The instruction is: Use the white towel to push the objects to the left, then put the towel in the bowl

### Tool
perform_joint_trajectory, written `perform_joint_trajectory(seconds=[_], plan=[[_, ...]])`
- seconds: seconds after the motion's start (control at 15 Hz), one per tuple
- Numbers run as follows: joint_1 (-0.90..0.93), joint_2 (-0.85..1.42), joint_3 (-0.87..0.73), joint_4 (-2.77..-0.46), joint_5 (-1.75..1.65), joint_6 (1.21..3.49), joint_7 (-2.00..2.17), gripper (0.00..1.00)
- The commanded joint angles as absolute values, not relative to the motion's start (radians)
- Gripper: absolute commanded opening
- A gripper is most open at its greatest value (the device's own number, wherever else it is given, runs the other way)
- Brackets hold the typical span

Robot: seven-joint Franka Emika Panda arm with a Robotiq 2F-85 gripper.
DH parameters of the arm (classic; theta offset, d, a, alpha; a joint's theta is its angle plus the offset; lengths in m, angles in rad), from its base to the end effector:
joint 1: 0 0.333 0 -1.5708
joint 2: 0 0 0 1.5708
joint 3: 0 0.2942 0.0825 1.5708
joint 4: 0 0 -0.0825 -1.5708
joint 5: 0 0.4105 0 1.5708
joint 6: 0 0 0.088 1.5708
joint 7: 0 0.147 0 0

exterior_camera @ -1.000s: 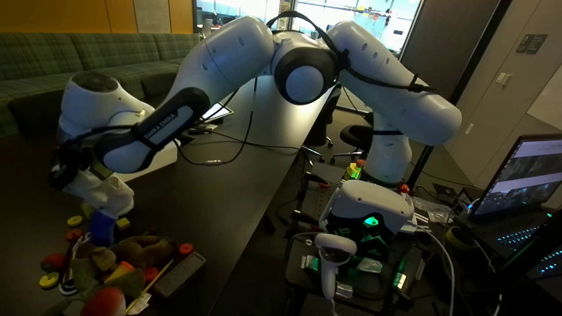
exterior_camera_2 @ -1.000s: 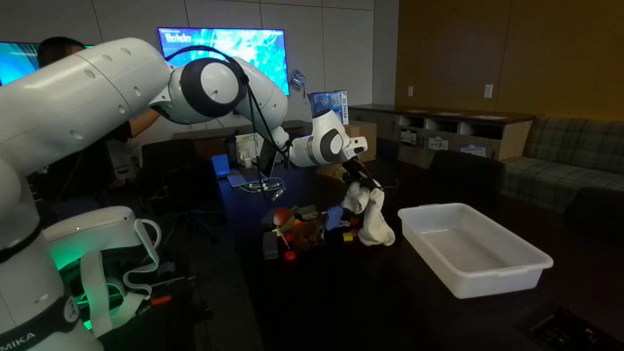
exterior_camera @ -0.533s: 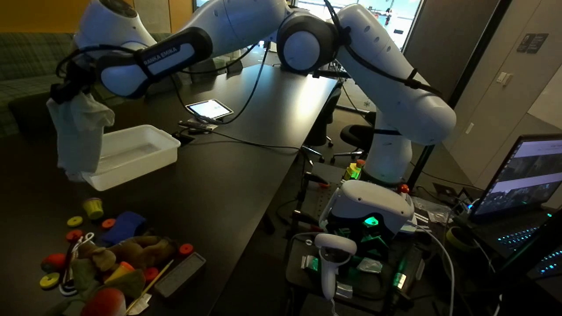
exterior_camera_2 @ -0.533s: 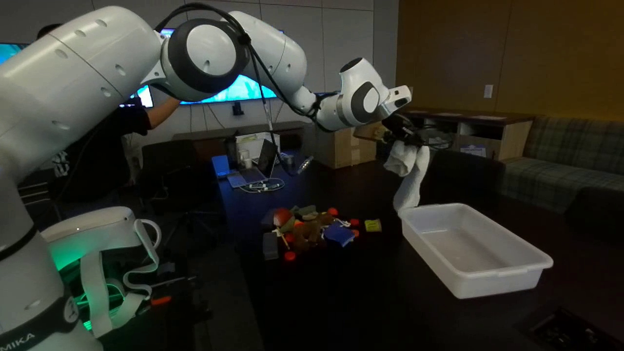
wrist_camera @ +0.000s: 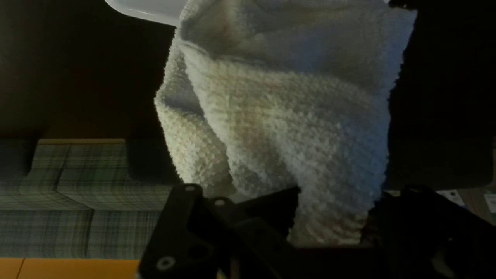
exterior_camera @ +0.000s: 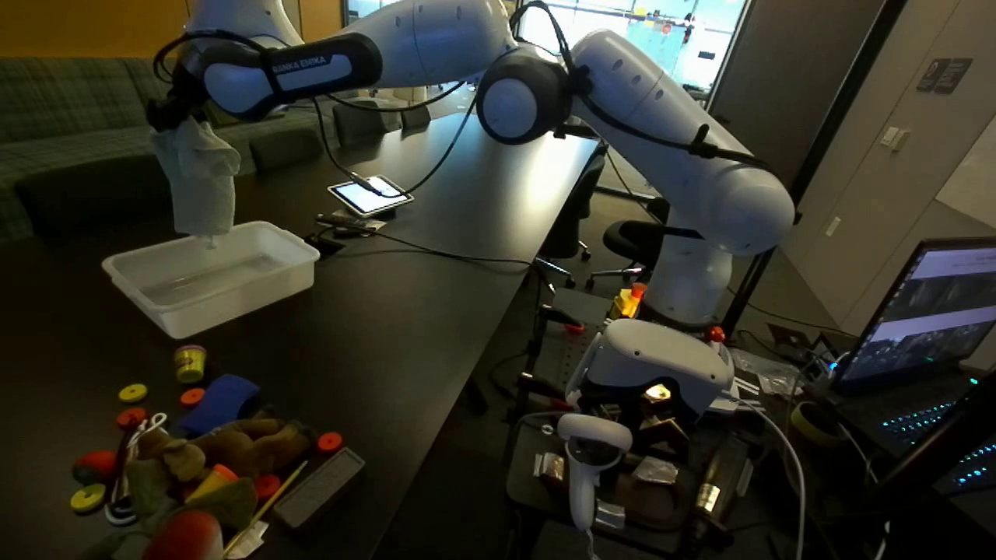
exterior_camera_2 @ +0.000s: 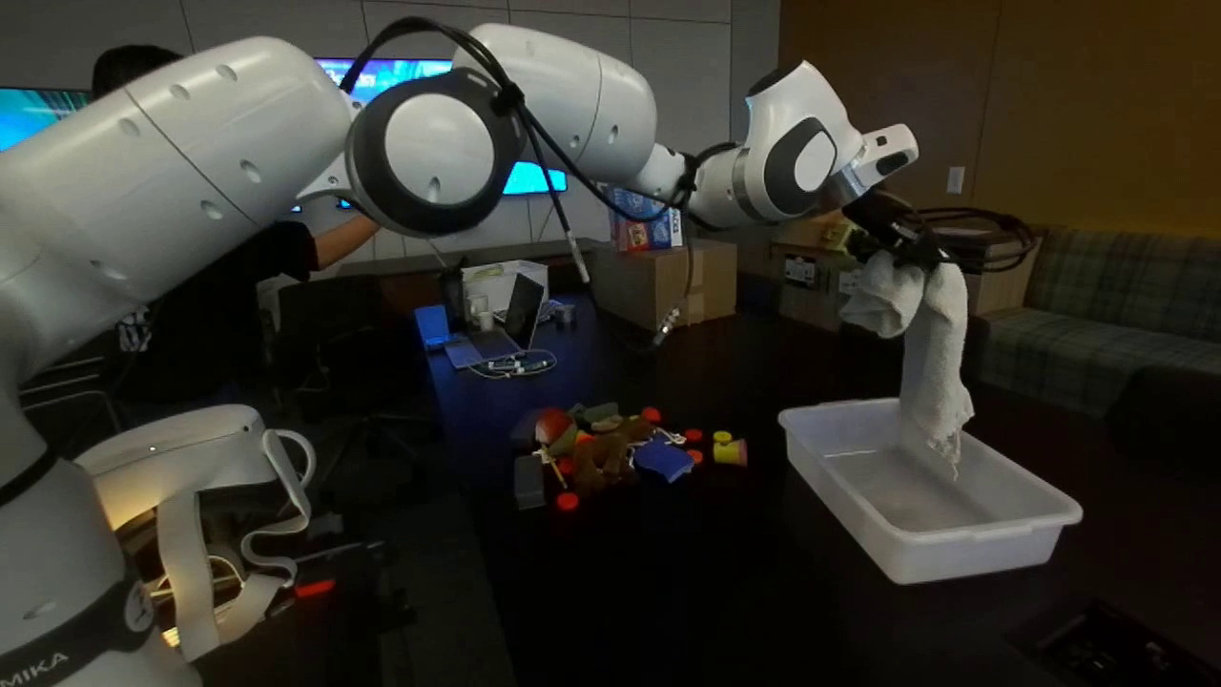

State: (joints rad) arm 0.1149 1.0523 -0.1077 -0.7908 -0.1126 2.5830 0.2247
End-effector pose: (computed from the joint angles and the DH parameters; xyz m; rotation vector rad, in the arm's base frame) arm 0.8765 0.0531 0.3292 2.8509 -0.0776 1.1336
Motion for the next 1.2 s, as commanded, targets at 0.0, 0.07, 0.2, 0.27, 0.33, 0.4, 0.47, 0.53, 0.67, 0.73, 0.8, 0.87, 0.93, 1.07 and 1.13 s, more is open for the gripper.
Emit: perform_joint_trajectory(seconds=[0.0,0.07,0.2,0.27,0.33,0.4,0.47,0.53,0.67,0.73,0.8,0.87,0.93,1.07,1.13], plan=[[0.089,1.203,-0.088,-0.558,-0.098,2.487,0.165,0.44],[0.085,1.215,-0.084,-0.534,-0.098,2.459,0.148,0.51],[0.082,1.228,-0.082,-0.519,-0.104,2.437,0.115,0.64],[0.08,1.227,-0.08,-0.516,-0.105,2.423,0.095,0.71],[0.078,1.219,-0.081,-0.528,-0.105,2.418,0.074,0.77],[0.073,1.202,-0.076,-0.544,-0.103,2.396,0.043,0.84],[0.071,1.194,-0.076,-0.553,-0.106,2.39,0.011,0.9],[0.066,1.173,-0.078,-0.573,-0.107,2.364,-0.012,0.96],[0.051,1.134,-0.063,-0.611,-0.096,2.313,-0.081,1.0],[0.04,1.106,-0.049,-0.638,-0.089,2.275,-0.123,1.0],[0.031,1.089,-0.039,-0.655,-0.086,2.247,-0.153,1.0],[0.021,1.061,-0.027,-0.683,-0.084,2.208,-0.187,1.0],[0.011,1.036,-0.017,-0.713,-0.084,2.173,-0.211,1.0],[-0.004,0.981,-0.005,-0.784,-0.088,2.12,-0.239,1.0],[-0.008,0.953,-0.005,-0.825,-0.092,2.099,-0.238,0.99]])
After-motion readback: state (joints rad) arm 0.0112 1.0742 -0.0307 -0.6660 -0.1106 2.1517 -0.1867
